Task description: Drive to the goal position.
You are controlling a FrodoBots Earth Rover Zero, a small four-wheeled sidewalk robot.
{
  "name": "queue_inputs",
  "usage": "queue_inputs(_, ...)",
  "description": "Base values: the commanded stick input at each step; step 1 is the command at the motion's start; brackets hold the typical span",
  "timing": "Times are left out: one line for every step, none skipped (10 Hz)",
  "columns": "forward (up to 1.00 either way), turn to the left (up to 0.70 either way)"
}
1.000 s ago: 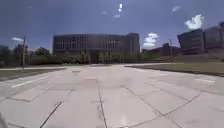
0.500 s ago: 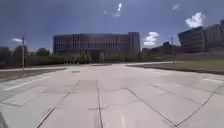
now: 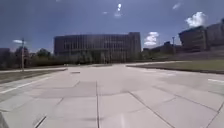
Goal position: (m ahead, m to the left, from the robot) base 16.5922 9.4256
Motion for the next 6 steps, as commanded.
queue_inputs(0.50,0.00)
queue_inputs(0.50,0.00)
queue_inputs(0.50,0.00)
queue_inputs(0.50,0.00)
queue_inputs(0.50,0.00)
queue_inputs(0.50,0.00)
